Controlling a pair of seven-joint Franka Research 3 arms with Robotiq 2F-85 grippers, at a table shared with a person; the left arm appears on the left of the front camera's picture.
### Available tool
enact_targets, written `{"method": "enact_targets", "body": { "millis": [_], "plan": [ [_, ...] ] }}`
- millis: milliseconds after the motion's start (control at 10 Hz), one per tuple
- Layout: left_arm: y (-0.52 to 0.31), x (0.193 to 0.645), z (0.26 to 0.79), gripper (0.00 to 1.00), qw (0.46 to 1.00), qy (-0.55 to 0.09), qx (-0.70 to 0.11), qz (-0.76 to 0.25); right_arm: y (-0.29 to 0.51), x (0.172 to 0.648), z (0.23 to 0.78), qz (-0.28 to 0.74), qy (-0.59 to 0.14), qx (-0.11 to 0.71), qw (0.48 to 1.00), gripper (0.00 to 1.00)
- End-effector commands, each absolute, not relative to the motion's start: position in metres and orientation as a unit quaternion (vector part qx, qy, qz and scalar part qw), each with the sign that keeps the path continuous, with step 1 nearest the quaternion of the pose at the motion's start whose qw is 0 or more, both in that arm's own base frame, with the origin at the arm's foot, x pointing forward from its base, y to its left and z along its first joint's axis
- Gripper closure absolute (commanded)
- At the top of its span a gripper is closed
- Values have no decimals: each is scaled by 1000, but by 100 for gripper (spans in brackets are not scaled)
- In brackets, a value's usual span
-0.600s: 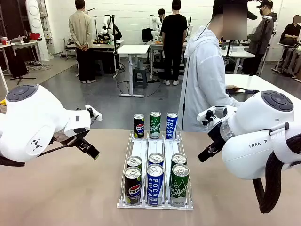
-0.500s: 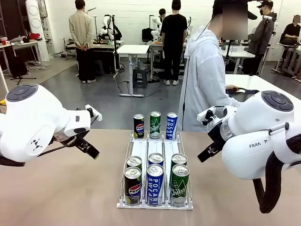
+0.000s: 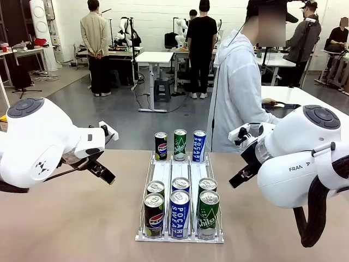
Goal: Retrieve and hand over the desired beverage to the person.
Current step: Pick up a can of the same type that the person held from the Automatic Can Dispenser.
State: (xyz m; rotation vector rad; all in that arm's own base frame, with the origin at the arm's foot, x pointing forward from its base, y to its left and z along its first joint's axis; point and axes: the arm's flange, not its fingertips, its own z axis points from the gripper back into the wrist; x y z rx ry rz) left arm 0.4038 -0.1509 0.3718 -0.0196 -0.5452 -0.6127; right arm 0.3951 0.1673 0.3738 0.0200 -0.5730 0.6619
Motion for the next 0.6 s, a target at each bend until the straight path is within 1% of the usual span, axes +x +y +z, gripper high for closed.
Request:
{"method": "enact_targets", "body": {
  "millis": [0,500],
  "plan": [
    [-151,404,372,0,917,-265,-10,-297,167,395,374,320,-277,10,906,0],
    [-151,404,372,0,917,-265,-10,-297,167,395,374,320,-277,10,906,0]
  ]
}}
